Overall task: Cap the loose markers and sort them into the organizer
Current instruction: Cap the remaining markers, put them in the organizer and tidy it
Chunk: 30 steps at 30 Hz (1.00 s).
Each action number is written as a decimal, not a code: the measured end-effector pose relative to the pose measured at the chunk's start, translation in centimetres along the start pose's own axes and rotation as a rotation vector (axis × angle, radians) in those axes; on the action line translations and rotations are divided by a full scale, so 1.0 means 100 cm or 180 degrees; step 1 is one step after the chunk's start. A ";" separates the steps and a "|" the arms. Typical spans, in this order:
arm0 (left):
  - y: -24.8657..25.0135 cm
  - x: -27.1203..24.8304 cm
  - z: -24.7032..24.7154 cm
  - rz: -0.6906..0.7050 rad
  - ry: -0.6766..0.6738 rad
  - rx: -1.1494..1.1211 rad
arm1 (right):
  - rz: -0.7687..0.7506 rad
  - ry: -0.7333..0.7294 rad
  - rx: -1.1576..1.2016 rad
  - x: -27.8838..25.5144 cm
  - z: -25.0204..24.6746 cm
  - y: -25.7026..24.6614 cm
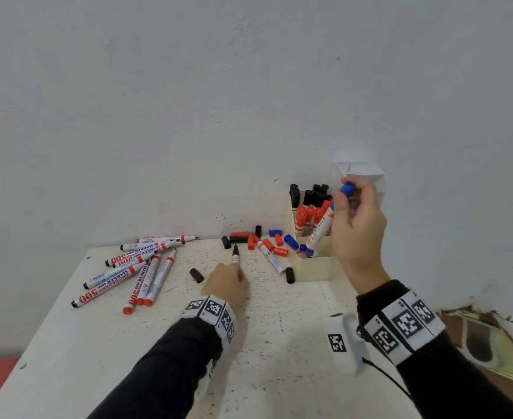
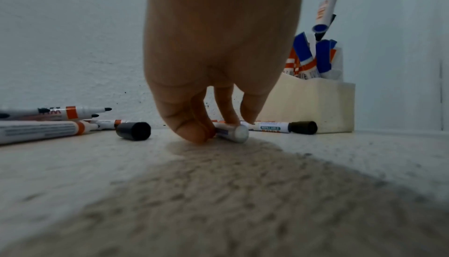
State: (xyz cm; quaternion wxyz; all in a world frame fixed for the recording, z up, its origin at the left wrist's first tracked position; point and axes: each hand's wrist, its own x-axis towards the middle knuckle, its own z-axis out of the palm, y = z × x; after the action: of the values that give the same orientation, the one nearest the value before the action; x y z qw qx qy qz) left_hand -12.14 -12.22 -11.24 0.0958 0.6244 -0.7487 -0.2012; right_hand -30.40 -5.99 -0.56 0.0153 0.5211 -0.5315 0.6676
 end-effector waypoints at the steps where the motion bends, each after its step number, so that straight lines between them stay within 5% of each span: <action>1: 0.000 0.001 0.000 -0.0045 0.0034 -0.0046 | -0.0058 0.0099 -0.0109 0.003 -0.008 0.003; 11: -0.004 0.003 0.000 -0.0178 0.0069 -0.0345 | -0.0357 0.0799 -0.0536 0.018 -0.043 0.048; 21: -0.004 0.002 -0.001 -0.0205 0.0040 -0.0411 | 0.0540 -0.0067 -0.0877 0.023 -0.018 0.107; 30: -0.002 0.000 -0.004 -0.0275 0.0051 -0.0385 | 0.0529 -0.0336 -0.1099 0.024 -0.011 0.106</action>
State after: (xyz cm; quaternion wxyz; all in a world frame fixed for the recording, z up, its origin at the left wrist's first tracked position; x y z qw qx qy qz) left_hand -11.76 -12.29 -10.95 0.1306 0.6507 -0.7067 -0.2450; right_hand -38.36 -11.03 -6.13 0.0214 0.4994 -0.6793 0.5373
